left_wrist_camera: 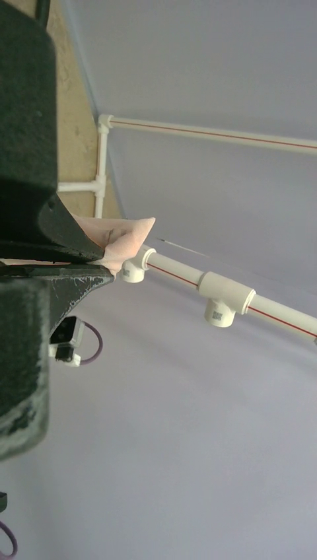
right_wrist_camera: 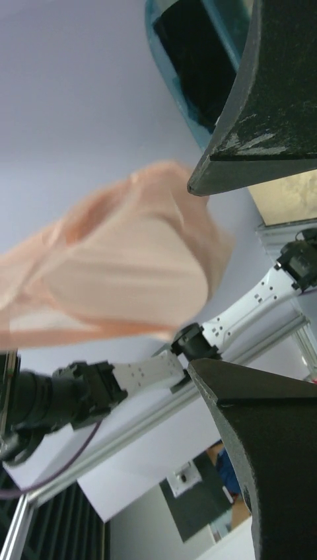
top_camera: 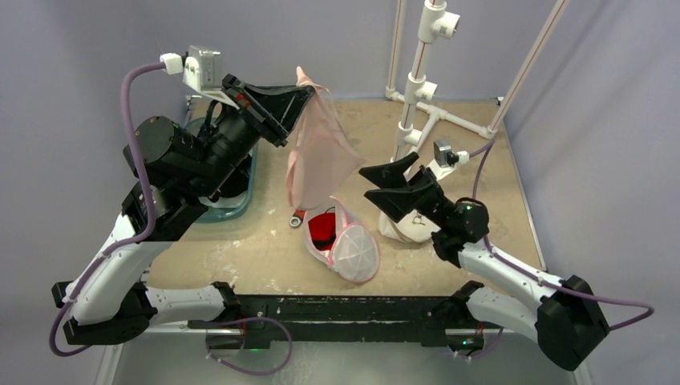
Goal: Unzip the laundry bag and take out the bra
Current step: Place the bra in the bin.
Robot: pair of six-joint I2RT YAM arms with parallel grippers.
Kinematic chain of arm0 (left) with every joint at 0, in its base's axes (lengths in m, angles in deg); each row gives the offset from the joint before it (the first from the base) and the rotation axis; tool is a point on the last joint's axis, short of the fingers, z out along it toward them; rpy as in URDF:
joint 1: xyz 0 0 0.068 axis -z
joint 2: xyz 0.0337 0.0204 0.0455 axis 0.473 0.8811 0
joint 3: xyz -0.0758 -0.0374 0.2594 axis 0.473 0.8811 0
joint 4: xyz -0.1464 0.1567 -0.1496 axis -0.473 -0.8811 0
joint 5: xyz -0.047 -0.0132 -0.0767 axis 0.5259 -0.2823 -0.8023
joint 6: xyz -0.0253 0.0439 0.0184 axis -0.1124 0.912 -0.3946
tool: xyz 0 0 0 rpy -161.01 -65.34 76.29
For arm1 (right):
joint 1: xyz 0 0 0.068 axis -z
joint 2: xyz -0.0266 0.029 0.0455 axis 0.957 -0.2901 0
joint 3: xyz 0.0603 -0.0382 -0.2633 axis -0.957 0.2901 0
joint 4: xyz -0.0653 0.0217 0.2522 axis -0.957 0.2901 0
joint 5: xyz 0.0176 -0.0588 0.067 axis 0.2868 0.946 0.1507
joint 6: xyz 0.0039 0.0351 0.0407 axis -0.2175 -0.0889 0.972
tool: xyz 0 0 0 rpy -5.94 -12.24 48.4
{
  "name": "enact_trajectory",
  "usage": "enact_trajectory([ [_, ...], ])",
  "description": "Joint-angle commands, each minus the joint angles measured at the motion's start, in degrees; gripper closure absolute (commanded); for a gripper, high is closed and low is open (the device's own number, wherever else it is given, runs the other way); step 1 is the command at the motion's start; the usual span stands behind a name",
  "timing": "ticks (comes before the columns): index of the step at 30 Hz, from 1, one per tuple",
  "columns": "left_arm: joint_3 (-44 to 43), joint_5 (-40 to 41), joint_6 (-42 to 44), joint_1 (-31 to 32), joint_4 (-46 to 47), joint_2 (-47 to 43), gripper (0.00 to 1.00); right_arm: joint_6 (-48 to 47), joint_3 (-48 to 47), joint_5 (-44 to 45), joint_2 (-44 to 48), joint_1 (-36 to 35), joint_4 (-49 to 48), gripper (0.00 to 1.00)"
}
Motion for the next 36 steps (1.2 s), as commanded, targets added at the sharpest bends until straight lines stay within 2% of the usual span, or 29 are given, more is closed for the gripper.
enact_trajectory([
  [1, 0.4, -3.4, -3.9, -0.3, 4.5, -0.2, 1.0, -5.5, -2.9, 1.9, -0.9, 0.0, 4.6, 0.05],
  [5, 0.4, -4.4, -4.9, -0.2, 5.0, 0.0, 1.0, -4.2, -4.3, 0.1, -3.4, -0.4, 2.8, 0.08],
  [16, 1.9, -5.2, -5.2, -0.3, 5.8, 0.1, 1.0, -1.8, -8.3, -2.4, -7.4, -4.0, 0.2, 0.09],
  [18, 2.0, -5.2, -5.2, -0.2, 5.8, 0.0, 1.0, -1.4, -8.4, -2.1, -7.3, -4.2, 0.0, 0.13],
  [24, 2.4, -5.2, -5.0, -0.2, 5.8, -0.3, 1.0, -0.2, -8.9, -2.0, -7.2, -4.2, -0.9, 0.39],
  [28, 3.0, -5.0, -4.9, -0.3, 6.0, -0.8, 1.0, 0.0, -9.3, -2.1, -7.5, -4.4, -0.6, 0.49],
  [32, 3.3, -4.7, -4.7, -0.2, 6.0, -1.1, 1.0, 0.0, -9.2, -2.1, -7.4, -4.5, -0.4, 0.52],
  [36, 3.6, -4.5, -4.5, -0.3, 6.0, -1.4, 1.0, 0.0, -8.8, -2.1, -7.5, -4.5, 0.0, 0.47],
])
